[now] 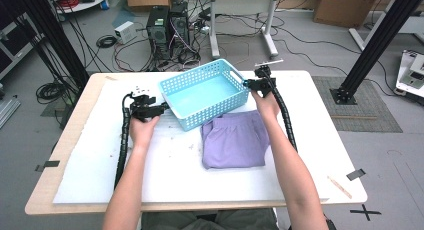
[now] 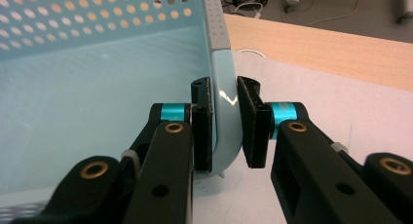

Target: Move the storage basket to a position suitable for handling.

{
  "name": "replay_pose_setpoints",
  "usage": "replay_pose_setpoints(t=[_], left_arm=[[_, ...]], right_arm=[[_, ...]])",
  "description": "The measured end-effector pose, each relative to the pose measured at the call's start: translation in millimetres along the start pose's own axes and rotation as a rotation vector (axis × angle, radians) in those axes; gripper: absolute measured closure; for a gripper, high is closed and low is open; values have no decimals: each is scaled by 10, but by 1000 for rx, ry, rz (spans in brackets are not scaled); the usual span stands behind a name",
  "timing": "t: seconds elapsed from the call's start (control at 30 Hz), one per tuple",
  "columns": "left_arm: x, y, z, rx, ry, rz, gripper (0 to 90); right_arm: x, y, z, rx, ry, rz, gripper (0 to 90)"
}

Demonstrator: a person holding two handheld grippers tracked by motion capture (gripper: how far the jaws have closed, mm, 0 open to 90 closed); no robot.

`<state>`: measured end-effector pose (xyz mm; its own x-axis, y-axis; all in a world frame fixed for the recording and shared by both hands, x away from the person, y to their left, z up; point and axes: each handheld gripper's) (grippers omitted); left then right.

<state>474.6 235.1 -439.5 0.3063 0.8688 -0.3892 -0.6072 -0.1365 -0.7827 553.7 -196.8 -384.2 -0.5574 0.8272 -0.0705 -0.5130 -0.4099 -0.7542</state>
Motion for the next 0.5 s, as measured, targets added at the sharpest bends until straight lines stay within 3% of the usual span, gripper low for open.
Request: replay_pose_setpoints(t=[0.03, 0.07, 0.17, 0.23, 0.3, 0.4, 0.5], left_arm=[[13, 14, 40, 21, 18, 23, 295], [14, 59, 120, 0, 27, 26, 295], [-45, 192, 353, -91, 3, -40, 296], [-123, 290, 462, -114, 9, -94, 292], [-237, 384, 531, -110, 46, -132, 268], [-430, 489, 555, -96, 130, -153, 268], [-611, 564, 487, -73, 156, -154, 268]], right_arm=[[8, 7, -8, 5, 1, 8, 773], [3, 22, -15, 2, -6, 10, 757], [-5, 72, -8, -24, -23, 2, 658], [-2, 89, -2, -46, -40, 10, 614], [14, 95, -5, -52, -45, 13, 555], [19, 99, -22, -68, -80, 18, 479], [24, 106, -58, -61, -100, 10, 463]])
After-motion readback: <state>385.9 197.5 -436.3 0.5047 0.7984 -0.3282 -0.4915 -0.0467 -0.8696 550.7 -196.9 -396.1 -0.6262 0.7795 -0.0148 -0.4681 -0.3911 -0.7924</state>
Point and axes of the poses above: each handheld gripper's, and its own axes: z roughly backward along the jaws, y roughly out of its underside, x roughly to its left, and after that the axes turned 14 degrees about z, right-handed
